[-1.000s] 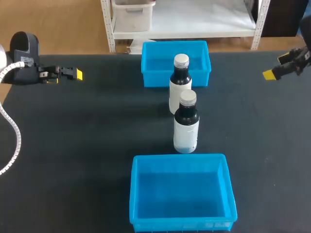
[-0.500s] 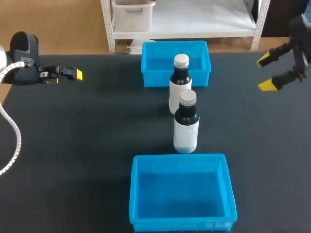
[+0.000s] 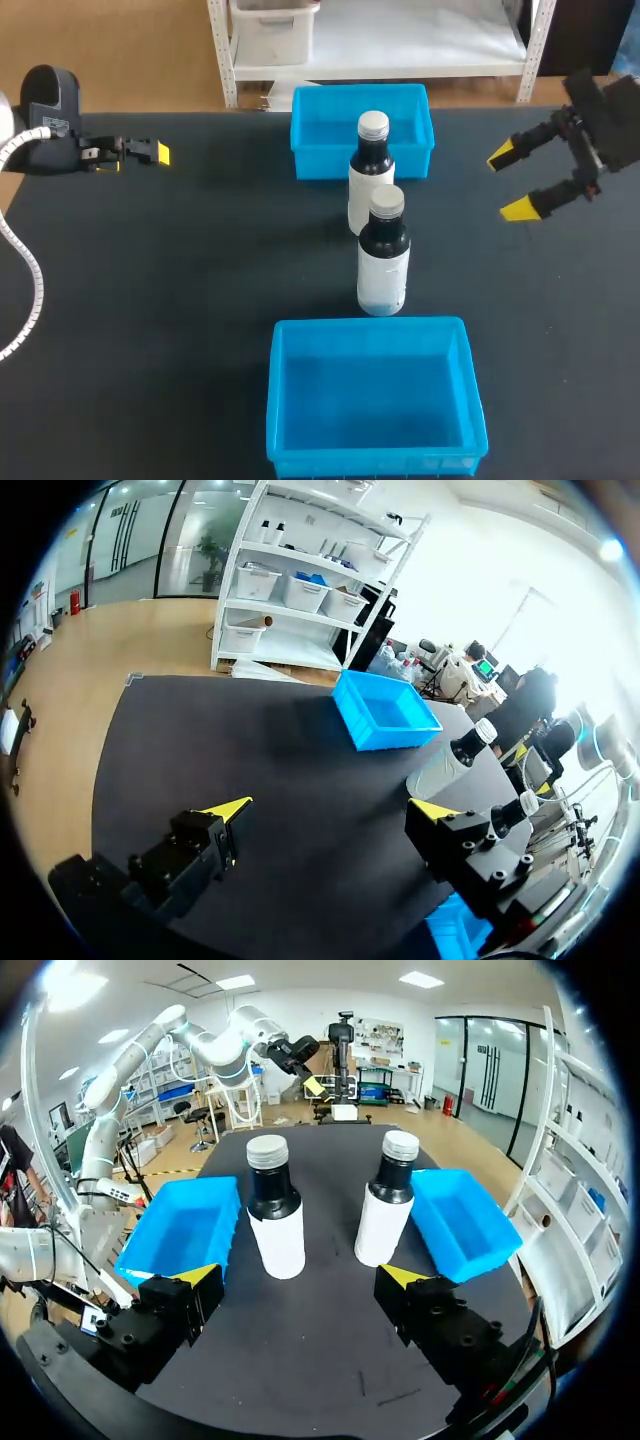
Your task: Pick up the bottle, and place it in the far bin if it is heavy, or in the near bin if it is light.
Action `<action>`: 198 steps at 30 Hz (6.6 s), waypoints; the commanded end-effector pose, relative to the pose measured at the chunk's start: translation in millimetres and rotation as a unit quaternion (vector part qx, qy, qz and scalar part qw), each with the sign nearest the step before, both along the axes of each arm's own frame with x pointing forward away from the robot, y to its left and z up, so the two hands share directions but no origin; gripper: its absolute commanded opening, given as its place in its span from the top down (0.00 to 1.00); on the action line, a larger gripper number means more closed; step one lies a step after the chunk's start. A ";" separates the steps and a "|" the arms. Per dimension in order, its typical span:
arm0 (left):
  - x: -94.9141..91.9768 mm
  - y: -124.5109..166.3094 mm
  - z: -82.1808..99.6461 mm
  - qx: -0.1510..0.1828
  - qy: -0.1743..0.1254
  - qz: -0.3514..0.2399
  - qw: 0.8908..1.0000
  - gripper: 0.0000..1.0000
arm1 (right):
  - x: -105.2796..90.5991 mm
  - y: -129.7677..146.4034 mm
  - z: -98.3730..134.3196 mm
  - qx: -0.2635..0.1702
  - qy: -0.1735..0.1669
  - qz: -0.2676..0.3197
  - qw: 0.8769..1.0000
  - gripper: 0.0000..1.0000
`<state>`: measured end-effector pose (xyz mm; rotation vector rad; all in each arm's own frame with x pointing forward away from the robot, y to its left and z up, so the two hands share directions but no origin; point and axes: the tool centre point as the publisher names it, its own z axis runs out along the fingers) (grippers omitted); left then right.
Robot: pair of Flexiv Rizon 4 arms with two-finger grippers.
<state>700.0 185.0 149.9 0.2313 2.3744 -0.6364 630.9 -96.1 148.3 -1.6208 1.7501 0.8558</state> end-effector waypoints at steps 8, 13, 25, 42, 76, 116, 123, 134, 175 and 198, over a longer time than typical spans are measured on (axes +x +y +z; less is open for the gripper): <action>0.0 -0.1 0.0 0.000 0.000 0.000 1.000 0.00 | -12.3 54.2 -11.4 -0.013 0.011 0.027 0.999 0.00; 0.0 -0.1 0.0 0.000 0.000 0.000 1.000 0.00 | -12.7 71.4 -17.6 -0.009 0.023 0.031 0.999 0.00; 0.0 -0.1 0.0 0.000 0.000 0.000 1.000 0.00 | -23.1 107.9 -19.6 -0.008 0.029 0.042 0.999 0.00; 0.0 -0.1 0.0 0.000 0.000 0.000 1.000 0.00 | -29.6 141.8 -29.2 0.001 0.042 0.046 0.998 0.00; 0.0 -0.1 0.0 0.000 0.000 0.000 1.000 0.00 | -24.6 139.1 -25.0 0.016 0.042 0.036 0.998 0.55; 0.0 -0.1 0.0 0.000 0.000 0.000 1.000 0.00 | 19.0 -20.2 56.3 -0.004 0.004 -0.138 0.990 0.59; 0.0 -0.1 0.0 0.000 0.000 0.000 1.000 0.00 | -2.6 -9.9 89.0 -0.002 0.000 -0.109 0.994 0.57; 0.0 -0.1 0.0 0.000 0.000 0.000 1.000 0.00 | -55.1 60.4 119.2 0.021 -0.001 -0.013 1.000 0.58; 0.0 -0.1 0.0 0.000 0.000 0.000 1.000 0.00 | -176.2 216.1 40.8 0.060 0.036 0.280 0.957 0.62; 0.0 -0.1 0.0 0.000 0.000 0.000 1.000 0.00 | -169.6 220.6 -6.3 0.049 0.027 0.277 0.959 0.61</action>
